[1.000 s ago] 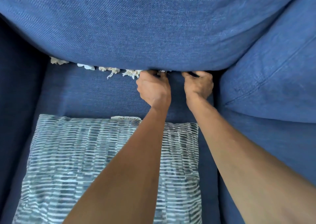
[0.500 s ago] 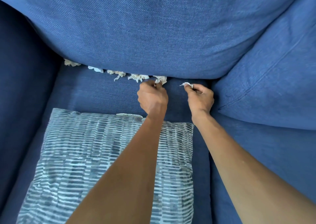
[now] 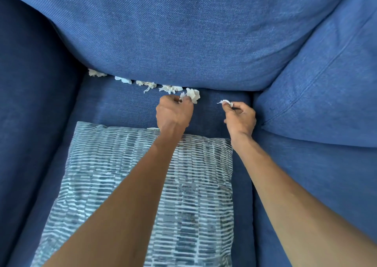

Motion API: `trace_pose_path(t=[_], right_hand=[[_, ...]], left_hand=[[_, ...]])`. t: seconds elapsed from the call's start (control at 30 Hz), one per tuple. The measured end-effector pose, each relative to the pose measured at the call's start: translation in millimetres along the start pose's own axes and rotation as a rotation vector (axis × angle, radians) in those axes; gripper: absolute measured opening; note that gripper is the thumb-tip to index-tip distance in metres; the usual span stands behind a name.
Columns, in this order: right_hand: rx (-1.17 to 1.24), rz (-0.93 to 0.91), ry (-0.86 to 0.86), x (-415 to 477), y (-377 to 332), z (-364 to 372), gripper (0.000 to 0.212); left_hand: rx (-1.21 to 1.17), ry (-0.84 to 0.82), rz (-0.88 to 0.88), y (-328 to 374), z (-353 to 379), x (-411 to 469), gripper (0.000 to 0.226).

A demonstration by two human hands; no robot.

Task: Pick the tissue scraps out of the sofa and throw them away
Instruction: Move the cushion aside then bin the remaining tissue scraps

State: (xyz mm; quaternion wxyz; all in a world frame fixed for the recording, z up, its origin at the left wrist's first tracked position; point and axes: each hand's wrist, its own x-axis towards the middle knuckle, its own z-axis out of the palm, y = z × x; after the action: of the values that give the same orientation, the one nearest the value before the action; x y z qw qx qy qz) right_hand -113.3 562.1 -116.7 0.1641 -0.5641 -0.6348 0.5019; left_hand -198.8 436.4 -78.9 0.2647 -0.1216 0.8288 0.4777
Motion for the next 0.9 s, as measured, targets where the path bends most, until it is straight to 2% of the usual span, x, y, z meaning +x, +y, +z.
trace_pose_path(t=[0.2,0.4,0.57,0.67,0.9], right_hand=[[0.021,-0.001,-0.030,-7.0,-7.9,-5.9,0.020],[0.024,-0.054,-0.113,-24.8,-34.5,-4.5,0.018],[0.023,-0.107,-0.249,-51.3,-54.1,11.3,0.018],[0.033,-0.161,-0.331,-75.3,-64.0,24.5,0.017],[-0.079,-0.447,-0.561,-166.6,-83.7,74.8,0.016]], left_hand=[[-0.102,-0.007,0.046,2.1,-23.3,4.2,0.026],[-0.257,0.023,0.094,2.7,-46.0,-4.4,0.024],[-0.349,0.272,0.092,-5.5,-87.9,-15.5,0.017],[-0.365,0.362,0.113,-18.9,-120.8,-28.8,0.007],[-0.248,0.590,0.081,-64.7,-222.1,-81.4,0.040]])
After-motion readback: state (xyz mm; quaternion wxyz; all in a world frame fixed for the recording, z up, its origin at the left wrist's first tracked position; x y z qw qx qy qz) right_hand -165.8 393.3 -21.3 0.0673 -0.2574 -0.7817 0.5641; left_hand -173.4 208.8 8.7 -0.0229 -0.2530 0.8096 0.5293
